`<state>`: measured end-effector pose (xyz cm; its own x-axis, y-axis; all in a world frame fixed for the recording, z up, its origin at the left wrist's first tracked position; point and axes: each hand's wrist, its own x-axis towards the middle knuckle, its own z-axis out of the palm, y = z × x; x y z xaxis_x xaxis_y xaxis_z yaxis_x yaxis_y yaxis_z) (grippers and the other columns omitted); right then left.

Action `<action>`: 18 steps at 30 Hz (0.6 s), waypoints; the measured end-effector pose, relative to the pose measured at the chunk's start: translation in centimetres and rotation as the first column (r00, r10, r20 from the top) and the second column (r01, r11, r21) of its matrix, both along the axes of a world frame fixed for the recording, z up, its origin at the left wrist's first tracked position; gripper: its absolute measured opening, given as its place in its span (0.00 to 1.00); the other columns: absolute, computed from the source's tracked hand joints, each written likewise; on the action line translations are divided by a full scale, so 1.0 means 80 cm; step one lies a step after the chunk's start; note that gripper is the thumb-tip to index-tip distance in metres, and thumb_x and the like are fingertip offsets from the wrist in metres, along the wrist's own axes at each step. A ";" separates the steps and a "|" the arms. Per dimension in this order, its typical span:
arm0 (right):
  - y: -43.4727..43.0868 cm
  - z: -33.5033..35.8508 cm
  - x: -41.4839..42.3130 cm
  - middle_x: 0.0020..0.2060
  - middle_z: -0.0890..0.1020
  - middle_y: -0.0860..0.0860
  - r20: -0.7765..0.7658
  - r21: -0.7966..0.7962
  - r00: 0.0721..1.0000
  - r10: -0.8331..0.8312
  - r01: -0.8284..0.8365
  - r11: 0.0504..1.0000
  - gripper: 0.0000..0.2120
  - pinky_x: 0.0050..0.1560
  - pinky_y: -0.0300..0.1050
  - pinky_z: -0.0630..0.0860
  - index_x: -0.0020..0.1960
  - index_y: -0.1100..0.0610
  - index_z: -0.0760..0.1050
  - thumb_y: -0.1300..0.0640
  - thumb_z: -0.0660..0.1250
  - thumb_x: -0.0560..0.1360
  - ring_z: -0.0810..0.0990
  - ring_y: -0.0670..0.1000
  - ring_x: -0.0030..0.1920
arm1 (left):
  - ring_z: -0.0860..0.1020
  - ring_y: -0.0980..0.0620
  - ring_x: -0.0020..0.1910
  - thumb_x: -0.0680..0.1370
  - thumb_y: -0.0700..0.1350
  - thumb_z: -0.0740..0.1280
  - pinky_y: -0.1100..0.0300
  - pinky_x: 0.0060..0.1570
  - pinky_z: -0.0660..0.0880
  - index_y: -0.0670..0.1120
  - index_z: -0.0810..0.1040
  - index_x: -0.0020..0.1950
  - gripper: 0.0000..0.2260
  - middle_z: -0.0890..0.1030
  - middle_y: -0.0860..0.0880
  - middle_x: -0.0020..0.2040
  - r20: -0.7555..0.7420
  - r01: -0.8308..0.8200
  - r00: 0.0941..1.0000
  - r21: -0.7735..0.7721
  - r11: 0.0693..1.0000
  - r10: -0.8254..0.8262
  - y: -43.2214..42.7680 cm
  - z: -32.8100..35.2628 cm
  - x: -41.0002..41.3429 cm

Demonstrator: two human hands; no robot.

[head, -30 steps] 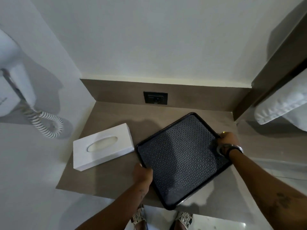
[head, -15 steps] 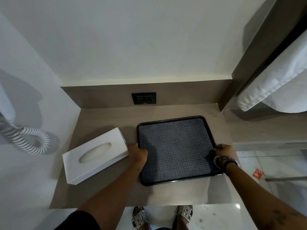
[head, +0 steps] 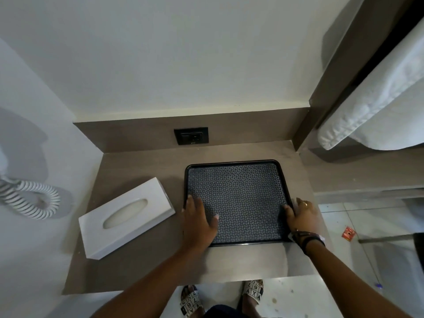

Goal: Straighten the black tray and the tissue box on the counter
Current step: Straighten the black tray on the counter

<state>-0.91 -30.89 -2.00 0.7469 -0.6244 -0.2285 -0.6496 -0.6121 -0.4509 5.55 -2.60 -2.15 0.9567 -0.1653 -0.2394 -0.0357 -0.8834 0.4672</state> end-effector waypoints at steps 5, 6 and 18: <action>0.062 -0.016 -0.058 0.76 0.62 0.61 0.087 -0.229 0.927 0.365 -0.338 0.913 0.33 0.70 0.63 0.62 0.75 0.60 0.62 0.39 0.55 0.77 0.63 0.61 0.73 | 0.49 0.44 0.80 0.79 0.62 0.57 0.48 0.79 0.45 0.42 0.56 0.80 0.36 0.50 0.42 0.81 0.181 0.352 0.919 0.022 0.936 -0.350 0.018 -0.027 -0.088; 0.077 -0.024 -0.072 0.77 0.58 0.59 0.060 -0.241 0.896 0.441 -0.416 0.877 0.35 0.72 0.63 0.58 0.76 0.58 0.58 0.36 0.51 0.77 0.59 0.58 0.75 | 0.52 0.43 0.80 0.79 0.62 0.57 0.49 0.78 0.45 0.41 0.59 0.79 0.36 0.53 0.41 0.81 0.187 0.408 0.892 0.055 0.911 -0.411 0.023 -0.035 -0.103; 0.107 -0.070 -0.108 0.77 0.56 0.61 -0.174 -0.226 0.738 0.653 -0.675 0.702 0.40 0.72 0.65 0.50 0.77 0.58 0.58 0.31 0.51 0.76 0.53 0.60 0.77 | 0.47 0.45 0.80 0.78 0.68 0.52 0.53 0.76 0.40 0.40 0.59 0.79 0.40 0.53 0.40 0.81 0.051 0.535 0.835 0.155 0.831 -0.547 0.039 -0.056 -0.119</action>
